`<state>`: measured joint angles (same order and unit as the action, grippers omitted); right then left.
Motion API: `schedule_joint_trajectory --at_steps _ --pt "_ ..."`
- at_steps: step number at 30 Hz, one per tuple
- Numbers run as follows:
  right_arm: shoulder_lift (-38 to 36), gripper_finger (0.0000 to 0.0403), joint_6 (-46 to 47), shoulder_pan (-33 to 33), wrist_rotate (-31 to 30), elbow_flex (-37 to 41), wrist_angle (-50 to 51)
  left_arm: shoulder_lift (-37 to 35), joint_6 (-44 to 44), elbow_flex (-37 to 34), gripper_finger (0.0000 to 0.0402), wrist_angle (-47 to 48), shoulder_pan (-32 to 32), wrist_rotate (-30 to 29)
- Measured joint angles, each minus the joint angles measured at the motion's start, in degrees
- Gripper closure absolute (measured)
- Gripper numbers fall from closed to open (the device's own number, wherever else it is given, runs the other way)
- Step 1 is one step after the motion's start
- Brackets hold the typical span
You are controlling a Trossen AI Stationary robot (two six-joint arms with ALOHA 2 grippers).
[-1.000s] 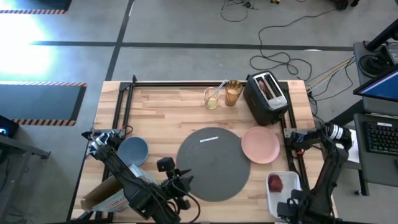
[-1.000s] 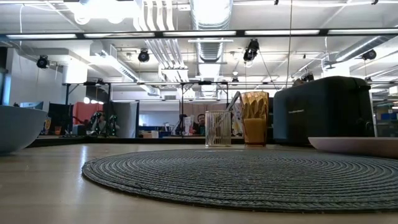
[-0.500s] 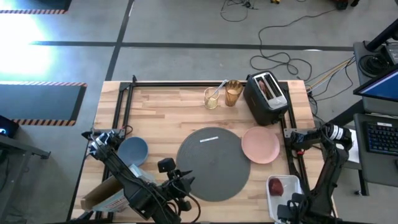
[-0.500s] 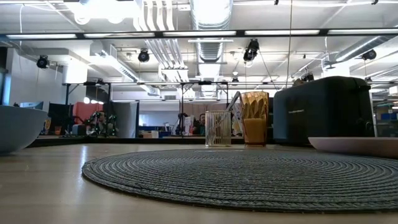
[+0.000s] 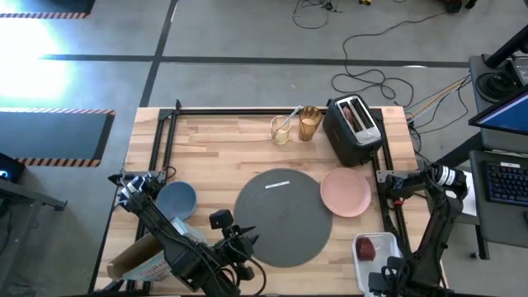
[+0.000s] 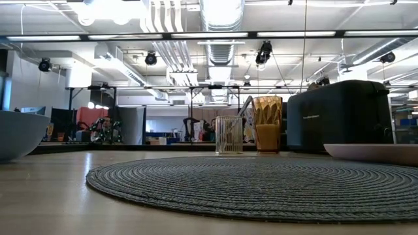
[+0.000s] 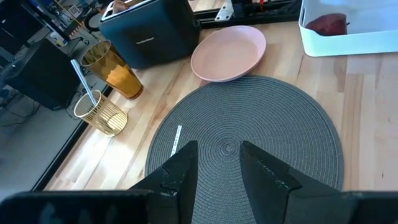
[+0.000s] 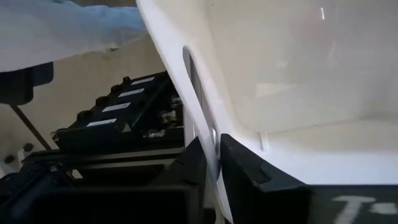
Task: Arrange a breakfast setting
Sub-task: Move the white bin with apple from top left to the bottom right of the table, then move the cereal box from the bottom to the top left of the table
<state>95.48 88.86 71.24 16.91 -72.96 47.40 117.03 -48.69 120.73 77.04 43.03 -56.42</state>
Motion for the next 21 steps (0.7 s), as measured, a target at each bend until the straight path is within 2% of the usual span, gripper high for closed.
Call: schedule_joint_trajectory --at_steps 3,8,21 --pt "0.0 0.0391 -0.91 0.0 -0.31 0.07 0.04 0.0 0.0 0.0 0.0299 0.02 -0.02 0.0" --pt "0.0 0.0388 -1.38 0.07 -2.09 0.07 0.23 0.0 -0.28 0.0 0.0299 -0.12 -0.04 -0.01" --pt "-0.01 0.0309 -2.8 0.07 -2.54 -1.27 0.07 0.0 -0.28 0.0 0.0299 -0.46 -0.04 0.07"
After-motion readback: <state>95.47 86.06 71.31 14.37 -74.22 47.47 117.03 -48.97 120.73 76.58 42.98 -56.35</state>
